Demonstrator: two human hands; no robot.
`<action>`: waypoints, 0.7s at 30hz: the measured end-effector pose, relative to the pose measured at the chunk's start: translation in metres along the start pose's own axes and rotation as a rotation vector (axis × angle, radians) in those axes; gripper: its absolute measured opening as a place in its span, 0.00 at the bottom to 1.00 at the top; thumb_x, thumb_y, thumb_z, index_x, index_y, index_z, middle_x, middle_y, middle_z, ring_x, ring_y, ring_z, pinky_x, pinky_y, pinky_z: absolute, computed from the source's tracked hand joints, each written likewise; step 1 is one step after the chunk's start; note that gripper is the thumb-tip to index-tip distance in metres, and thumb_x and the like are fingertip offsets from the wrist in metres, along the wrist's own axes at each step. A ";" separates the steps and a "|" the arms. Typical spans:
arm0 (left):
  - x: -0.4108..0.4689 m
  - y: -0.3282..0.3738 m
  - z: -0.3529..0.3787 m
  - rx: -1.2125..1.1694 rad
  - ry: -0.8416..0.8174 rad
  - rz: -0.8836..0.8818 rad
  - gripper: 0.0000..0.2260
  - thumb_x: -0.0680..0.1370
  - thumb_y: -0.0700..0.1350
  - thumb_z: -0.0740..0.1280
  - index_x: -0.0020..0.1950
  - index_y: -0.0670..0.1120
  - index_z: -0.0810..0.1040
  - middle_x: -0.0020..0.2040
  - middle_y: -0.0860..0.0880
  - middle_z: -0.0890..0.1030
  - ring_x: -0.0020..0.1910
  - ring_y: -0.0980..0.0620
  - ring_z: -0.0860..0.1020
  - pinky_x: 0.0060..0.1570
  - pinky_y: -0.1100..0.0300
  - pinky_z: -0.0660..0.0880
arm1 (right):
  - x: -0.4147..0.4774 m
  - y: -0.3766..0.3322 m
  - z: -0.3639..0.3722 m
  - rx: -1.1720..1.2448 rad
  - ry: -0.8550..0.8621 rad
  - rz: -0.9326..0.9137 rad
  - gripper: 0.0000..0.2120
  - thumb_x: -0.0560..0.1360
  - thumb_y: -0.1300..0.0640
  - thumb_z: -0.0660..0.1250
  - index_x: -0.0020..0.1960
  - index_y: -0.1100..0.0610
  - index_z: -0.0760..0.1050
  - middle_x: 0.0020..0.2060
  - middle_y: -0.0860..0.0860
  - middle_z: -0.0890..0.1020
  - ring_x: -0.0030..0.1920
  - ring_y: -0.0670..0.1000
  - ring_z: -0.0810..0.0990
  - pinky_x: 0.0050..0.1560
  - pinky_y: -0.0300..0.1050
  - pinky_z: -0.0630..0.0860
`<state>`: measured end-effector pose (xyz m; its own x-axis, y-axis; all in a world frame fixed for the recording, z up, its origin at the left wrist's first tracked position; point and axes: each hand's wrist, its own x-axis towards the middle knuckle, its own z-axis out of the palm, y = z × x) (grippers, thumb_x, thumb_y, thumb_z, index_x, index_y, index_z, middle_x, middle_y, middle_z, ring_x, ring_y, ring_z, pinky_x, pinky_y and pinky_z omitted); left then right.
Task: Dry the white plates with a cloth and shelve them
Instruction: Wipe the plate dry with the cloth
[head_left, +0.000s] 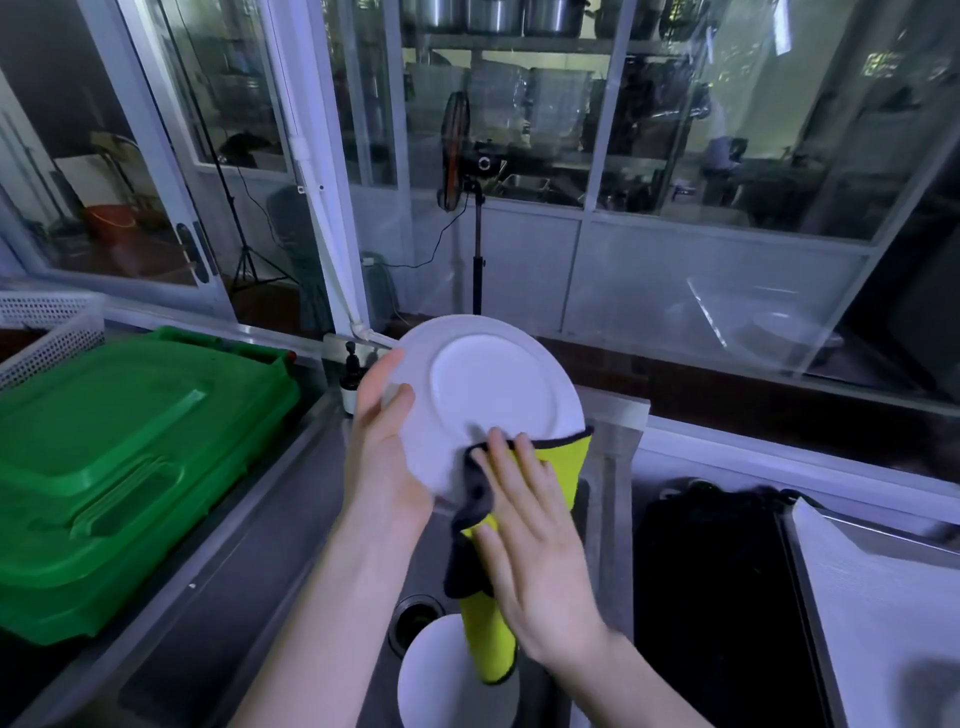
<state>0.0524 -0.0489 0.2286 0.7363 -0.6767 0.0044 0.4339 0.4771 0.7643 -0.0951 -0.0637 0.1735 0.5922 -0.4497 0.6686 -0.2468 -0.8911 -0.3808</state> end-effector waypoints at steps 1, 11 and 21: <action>-0.001 -0.002 0.003 -0.004 0.010 -0.015 0.15 0.81 0.39 0.62 0.56 0.56 0.83 0.60 0.48 0.83 0.56 0.47 0.83 0.50 0.53 0.82 | 0.006 -0.004 0.003 -0.039 -0.023 -0.047 0.22 0.83 0.53 0.53 0.75 0.57 0.64 0.78 0.50 0.61 0.79 0.54 0.55 0.77 0.52 0.53; 0.007 0.007 -0.014 -0.104 -0.054 -0.034 0.19 0.74 0.40 0.65 0.65 0.44 0.75 0.67 0.42 0.78 0.62 0.40 0.78 0.56 0.46 0.77 | 0.007 0.026 -0.012 0.080 0.065 0.059 0.22 0.84 0.53 0.53 0.77 0.47 0.59 0.77 0.47 0.61 0.78 0.51 0.56 0.77 0.48 0.52; -0.001 0.009 -0.013 -0.056 -0.132 -0.027 0.13 0.78 0.39 0.64 0.61 0.49 0.78 0.63 0.45 0.79 0.61 0.44 0.79 0.50 0.53 0.80 | 0.018 0.013 -0.027 0.056 0.014 0.067 0.22 0.83 0.55 0.53 0.76 0.54 0.62 0.78 0.47 0.60 0.79 0.50 0.53 0.78 0.51 0.51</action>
<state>0.0627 -0.0366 0.2275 0.6506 -0.7560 0.0720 0.4839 0.4858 0.7279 -0.1082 -0.0845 0.1974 0.5650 -0.5097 0.6488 -0.2423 -0.8542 -0.4600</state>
